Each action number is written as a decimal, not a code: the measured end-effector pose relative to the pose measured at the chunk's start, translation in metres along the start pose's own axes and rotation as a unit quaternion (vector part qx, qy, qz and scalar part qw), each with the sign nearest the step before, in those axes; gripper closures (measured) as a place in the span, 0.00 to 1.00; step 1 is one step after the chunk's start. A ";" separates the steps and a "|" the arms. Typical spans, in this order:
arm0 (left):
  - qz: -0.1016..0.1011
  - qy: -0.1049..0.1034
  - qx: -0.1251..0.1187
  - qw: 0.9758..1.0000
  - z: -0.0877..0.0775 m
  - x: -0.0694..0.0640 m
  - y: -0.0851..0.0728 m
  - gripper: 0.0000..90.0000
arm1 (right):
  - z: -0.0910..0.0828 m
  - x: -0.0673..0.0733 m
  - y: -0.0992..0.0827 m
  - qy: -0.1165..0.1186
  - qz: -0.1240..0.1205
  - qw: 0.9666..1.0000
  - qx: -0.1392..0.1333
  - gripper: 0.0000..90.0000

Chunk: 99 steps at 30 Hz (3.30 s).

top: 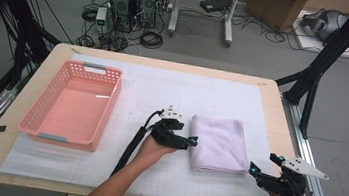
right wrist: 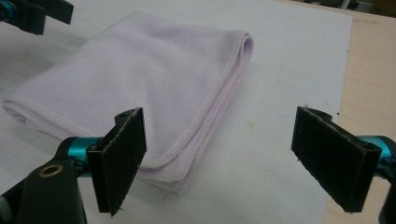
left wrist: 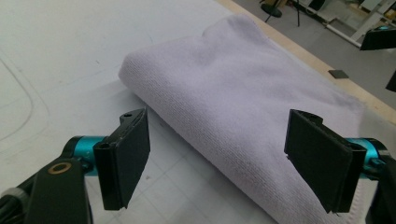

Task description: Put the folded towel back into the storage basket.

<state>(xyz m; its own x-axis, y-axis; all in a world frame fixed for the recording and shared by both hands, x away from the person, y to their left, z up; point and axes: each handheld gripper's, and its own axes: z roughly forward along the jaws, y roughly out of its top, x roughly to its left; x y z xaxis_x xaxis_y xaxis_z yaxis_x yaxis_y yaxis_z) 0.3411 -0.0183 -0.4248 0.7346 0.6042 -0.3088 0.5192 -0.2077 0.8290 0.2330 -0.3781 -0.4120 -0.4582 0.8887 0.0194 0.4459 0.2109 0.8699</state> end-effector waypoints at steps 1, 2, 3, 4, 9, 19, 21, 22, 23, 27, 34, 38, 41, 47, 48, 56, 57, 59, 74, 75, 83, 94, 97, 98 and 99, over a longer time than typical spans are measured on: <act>-0.003 -0.001 0.001 1.000 0.003 0.000 0.000 0.25 | 0.000 0.000 0.000 0.001 0.000 1.000 0.000 0.19; -0.006 0.000 0.003 1.000 0.006 -0.001 -0.001 0.25 | 0.000 0.000 0.000 0.001 -0.001 1.000 -0.001 0.19; -0.010 0.001 0.004 1.000 0.009 -0.001 -0.002 0.25 | 0.000 0.000 0.000 0.001 -0.001 1.000 0.000 0.19; -0.015 0.004 0.008 1.000 0.013 -0.001 -0.003 0.25 | 0.000 -0.001 0.000 0.002 -0.002 1.000 0.001 0.19; -0.032 0.020 0.025 0.999 0.029 -0.003 -0.005 0.25 | 0.001 0.000 0.000 0.003 -0.001 1.000 0.003 0.19; -0.039 0.030 0.056 0.997 0.047 -0.005 -0.006 0.24 | 0.002 -0.001 -0.001 0.004 0.001 1.000 0.005 0.19; -0.033 0.035 0.062 0.997 0.048 -0.006 -0.005 0.24 | 0.002 -0.001 -0.001 0.004 0.001 1.000 0.005 0.19; -0.031 0.038 0.063 0.997 0.048 -0.007 -0.004 0.25 | 0.002 -0.001 -0.001 0.004 0.001 1.000 0.005 0.19; -0.025 0.040 0.064 0.997 0.048 -0.008 -0.005 0.27 | 0.002 -0.001 -0.001 0.005 0.002 1.000 0.006 0.19; -0.009 0.024 0.059 0.998 0.052 -0.016 -0.007 0.51 | 0.002 -0.001 -0.001 0.005 0.003 1.000 0.007 0.19; -0.020 0.014 0.046 0.999 0.052 -0.016 -0.007 0.72 | 0.002 -0.003 -0.002 0.006 0.008 1.000 0.007 0.19; -0.040 0.002 0.035 0.999 0.049 -0.013 -0.007 0.75 | 0.002 -0.003 -0.002 0.005 0.007 1.000 0.008 0.19; -0.039 -0.005 0.023 0.999 0.045 -0.013 -0.006 0.76 | 0.001 -0.004 -0.002 0.005 0.009 1.000 0.007 0.19; -0.038 -0.023 -0.005 0.999 0.032 -0.013 -0.001 0.78 | 0.001 -0.005 -0.003 0.004 0.010 1.000 0.005 0.19; -0.038 -0.025 -0.010 0.999 0.030 -0.014 0.000 0.78 | 0.001 -0.004 -0.003 0.005 0.010 1.000 0.006 0.19; -0.011 -0.058 -0.051 0.997 0.010 -0.012 0.005 0.79 | 0.000 -0.004 -0.002 0.005 0.011 1.000 0.004 0.19; -0.008 -0.060 -0.054 0.997 0.007 -0.011 0.005 0.79 | 0.000 -0.004 -0.002 0.005 0.011 1.000 0.003 0.19; -0.004 -0.060 -0.060 0.996 0.001 -0.010 0.007 0.79 | 0.000 -0.005 -0.002 0.005 0.009 1.000 0.003 0.19; 0.044 -0.071 -0.083 0.993 -0.040 -0.007 0.018 0.79 | 0.001 -0.002 0.000 0.006 0.012 1.000 -0.001 0.19; 0.047 -0.072 -0.083 0.993 -0.043 -0.007 0.019 0.79 | 0.001 -0.002 0.000 0.006 0.010 1.000 0.001 0.19; 0.064 -0.072 -0.088 0.991 -0.065 -0.004 0.024 0.80 | 0.002 0.000 0.001 0.007 0.009 1.000 0.001 0.19; 0.059 -0.070 -0.108 0.990 -0.094 0.010 0.030 0.81 | 0.002 0.001 0.002 0.006 0.007 1.000 0.000 0.19; 0.058 -0.068 -0.116 0.989 -0.104 0.015 0.031 0.81 | 0.003 0.001 0.002 0.007 0.009 1.000 0.001 0.19; 0.059 -0.067 -0.118 0.989 -0.107 0.016 0.032 0.81 | 0.003 0.001 0.002 0.007 0.008 1.000 0.001 0.19; 0.060 -0.068 -0.119 0.989 -0.110 0.018 0.032 0.81 | 0.003 0.001 0.002 0.007 0.008 1.000 0.000 0.19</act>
<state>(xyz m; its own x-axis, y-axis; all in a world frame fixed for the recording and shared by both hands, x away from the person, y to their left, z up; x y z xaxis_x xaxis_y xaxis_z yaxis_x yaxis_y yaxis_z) 0.3231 0.0703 -0.3522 0.8446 0.4741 -0.2487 0.3196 -0.0738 0.9447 0.2359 -0.3750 -0.4115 -0.4619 0.8860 0.0400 0.4536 0.1972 0.8691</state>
